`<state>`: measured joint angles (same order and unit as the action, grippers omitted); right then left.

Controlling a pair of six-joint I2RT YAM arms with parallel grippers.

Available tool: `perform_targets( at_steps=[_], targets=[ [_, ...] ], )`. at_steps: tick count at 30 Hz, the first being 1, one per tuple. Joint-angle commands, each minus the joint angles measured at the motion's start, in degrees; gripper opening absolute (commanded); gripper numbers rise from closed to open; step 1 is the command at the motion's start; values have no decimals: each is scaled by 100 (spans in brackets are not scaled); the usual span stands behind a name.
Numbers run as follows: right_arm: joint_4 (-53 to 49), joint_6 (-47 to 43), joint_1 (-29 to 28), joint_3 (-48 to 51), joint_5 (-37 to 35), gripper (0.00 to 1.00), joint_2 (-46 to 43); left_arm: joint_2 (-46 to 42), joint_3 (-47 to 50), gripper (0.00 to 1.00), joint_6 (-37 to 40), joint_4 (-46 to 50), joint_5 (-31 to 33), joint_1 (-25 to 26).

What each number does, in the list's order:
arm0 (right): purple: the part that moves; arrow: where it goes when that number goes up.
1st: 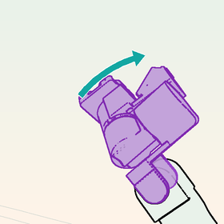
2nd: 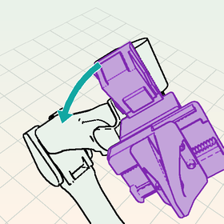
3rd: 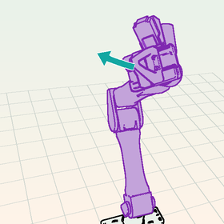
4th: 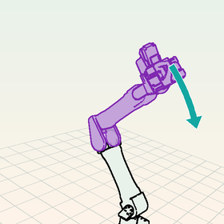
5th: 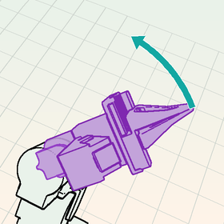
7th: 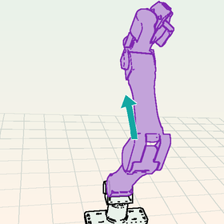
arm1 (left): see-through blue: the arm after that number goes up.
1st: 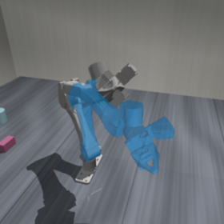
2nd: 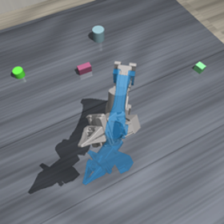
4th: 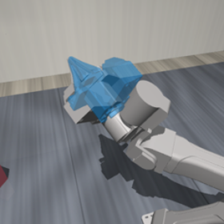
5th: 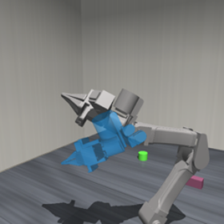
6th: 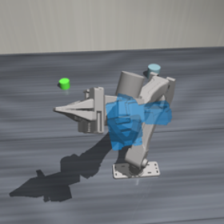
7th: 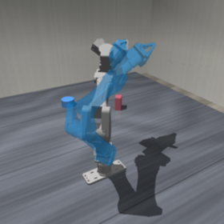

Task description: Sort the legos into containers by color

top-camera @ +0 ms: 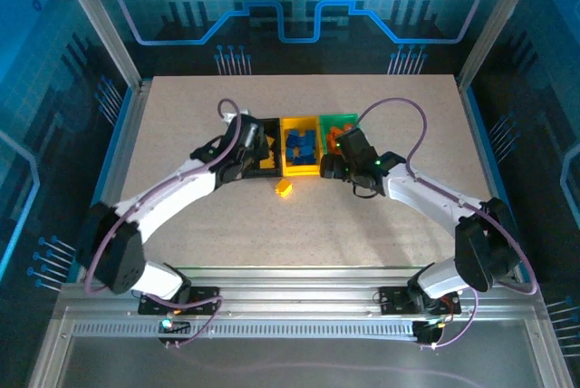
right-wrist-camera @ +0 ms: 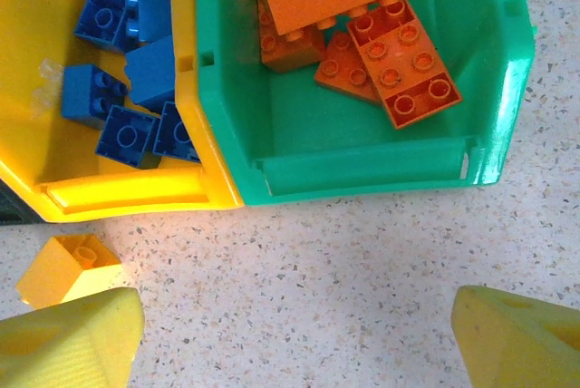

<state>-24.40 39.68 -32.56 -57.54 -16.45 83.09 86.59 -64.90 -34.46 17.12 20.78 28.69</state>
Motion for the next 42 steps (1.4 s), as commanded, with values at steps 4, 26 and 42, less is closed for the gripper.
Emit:
perform_targets(
  at_steps=[4,26,42],
  targets=[
    [-78,135,72,133,-60,89,-416,1459,-1314,41,439,500,116,-296],
    [67,211,242,403,77,91,-583,416,840,96,745,177,-1070,1278],
    [-95,198,276,326,27,91,-854,1844,240,74,1369,-240,75,1344]
  ],
)
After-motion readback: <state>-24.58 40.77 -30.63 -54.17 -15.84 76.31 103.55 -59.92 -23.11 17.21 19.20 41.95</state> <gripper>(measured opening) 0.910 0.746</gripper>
